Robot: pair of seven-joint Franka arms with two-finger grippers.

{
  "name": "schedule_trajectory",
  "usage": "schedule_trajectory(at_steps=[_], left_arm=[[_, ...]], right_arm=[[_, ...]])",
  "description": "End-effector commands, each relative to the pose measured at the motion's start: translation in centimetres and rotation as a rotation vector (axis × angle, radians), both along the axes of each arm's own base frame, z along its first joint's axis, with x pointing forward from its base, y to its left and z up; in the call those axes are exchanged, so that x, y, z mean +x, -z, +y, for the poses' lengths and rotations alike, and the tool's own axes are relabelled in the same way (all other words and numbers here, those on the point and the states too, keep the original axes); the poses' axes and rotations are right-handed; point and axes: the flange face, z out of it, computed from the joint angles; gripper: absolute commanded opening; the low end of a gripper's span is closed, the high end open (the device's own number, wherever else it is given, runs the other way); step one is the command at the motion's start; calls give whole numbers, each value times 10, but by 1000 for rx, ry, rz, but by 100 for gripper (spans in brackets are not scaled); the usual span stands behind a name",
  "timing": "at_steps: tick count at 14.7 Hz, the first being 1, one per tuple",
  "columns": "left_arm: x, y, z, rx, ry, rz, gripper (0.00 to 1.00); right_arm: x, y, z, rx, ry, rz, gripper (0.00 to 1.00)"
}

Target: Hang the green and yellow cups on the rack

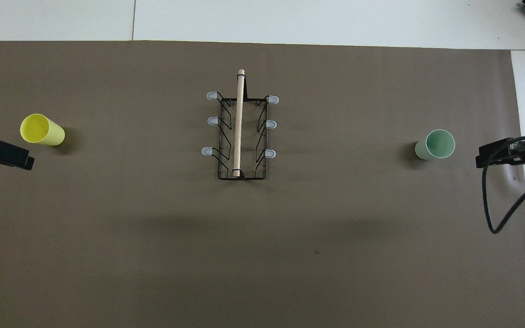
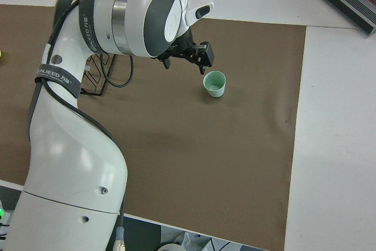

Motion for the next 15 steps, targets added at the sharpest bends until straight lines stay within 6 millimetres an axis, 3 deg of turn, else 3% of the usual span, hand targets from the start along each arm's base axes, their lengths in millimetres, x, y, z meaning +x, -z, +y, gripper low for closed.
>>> schedule_trajectory(at_steps=[1,2,7,10,14,15], left_arm=[[-10,-1,1,18,-10,6,100],[-10,-1,-2,18,-4,6,100],[-10,-1,-4,18,1,6,100],[-10,-1,-4,18,1,6,100],[-10,-1,-4,18,1,6,100],[-10,-1,-4,18,1,6,100]], right_arm=[[4,16,-5,-5,-4,34,100],[18,31,-5,-42,-16,66,99],[75,118,37,-209,-254,198,99],[88,148,69,-336,-457,228,99],[107,196,83,-474,-687,266,99],[113,218,97,-546,-761,302,99]])
